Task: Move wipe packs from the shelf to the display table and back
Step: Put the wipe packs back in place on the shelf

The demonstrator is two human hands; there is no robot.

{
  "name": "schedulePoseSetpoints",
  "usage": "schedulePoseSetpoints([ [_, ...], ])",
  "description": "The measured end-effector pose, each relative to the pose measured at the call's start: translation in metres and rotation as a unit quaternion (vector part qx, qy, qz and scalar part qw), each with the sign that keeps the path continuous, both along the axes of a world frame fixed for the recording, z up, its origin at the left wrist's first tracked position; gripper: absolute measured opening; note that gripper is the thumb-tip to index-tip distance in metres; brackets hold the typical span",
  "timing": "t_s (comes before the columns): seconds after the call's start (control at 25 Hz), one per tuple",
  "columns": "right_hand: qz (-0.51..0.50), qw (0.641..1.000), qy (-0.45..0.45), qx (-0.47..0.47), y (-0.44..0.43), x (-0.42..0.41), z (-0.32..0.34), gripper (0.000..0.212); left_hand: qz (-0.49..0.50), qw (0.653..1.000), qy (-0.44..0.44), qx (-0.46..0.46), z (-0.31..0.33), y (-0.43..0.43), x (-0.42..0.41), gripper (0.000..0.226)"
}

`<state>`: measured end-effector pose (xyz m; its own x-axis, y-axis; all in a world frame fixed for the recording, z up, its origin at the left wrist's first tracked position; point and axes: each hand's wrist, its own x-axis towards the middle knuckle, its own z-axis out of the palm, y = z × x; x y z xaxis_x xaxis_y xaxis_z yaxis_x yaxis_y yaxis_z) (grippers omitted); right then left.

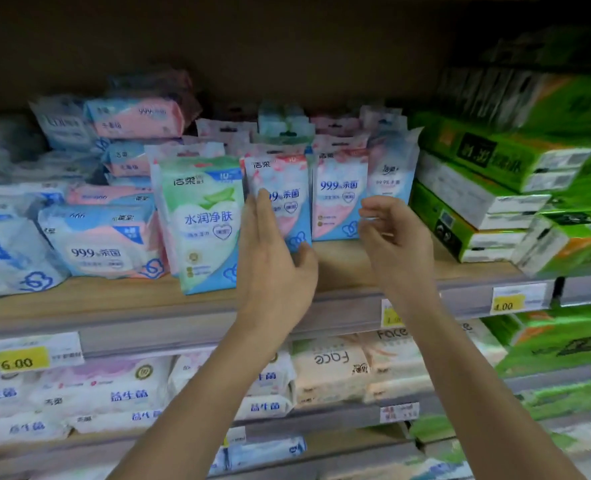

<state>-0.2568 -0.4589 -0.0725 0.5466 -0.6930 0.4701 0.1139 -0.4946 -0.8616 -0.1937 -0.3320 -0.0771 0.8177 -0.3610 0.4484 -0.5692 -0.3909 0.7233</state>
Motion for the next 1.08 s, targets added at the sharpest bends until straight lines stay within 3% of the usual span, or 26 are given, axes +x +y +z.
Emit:
schedulePoseSetpoints([
  [0.2,0.01,0.993,0.109,-0.045,-0.035,0.031,0.001,0.043,0.041,0.997,0.065,-0.022,0.0,-0.031,0.0,0.096],
  [0.36,0.015,0.993,0.109,-0.034,-0.049,0.037,0.001,0.056,0.073,0.995,0.051,-0.047,-0.004,-0.041,0.001,0.1],
  [0.52,0.07,0.993,0.097,-0.001,-0.054,0.046,-0.003,0.046,0.106,0.99,0.044,-0.078,-0.006,-0.048,-0.002,0.095],
  [0.88,0.007,0.996,0.092,-0.002,-0.067,0.057,-0.005,0.037,0.118,0.987,0.045,-0.101,-0.012,-0.058,0.011,0.085],
  [0.96,0.01,0.995,0.095,0.013,-0.067,0.052,-0.004,0.036,0.082,0.988,0.03,-0.128,-0.015,-0.057,0.012,0.078],
  [1.08,0.012,0.994,0.104,0.018,-0.066,0.046,-0.006,0.035,0.005,0.984,0.082,-0.156,-0.013,-0.054,0.009,0.061],
])
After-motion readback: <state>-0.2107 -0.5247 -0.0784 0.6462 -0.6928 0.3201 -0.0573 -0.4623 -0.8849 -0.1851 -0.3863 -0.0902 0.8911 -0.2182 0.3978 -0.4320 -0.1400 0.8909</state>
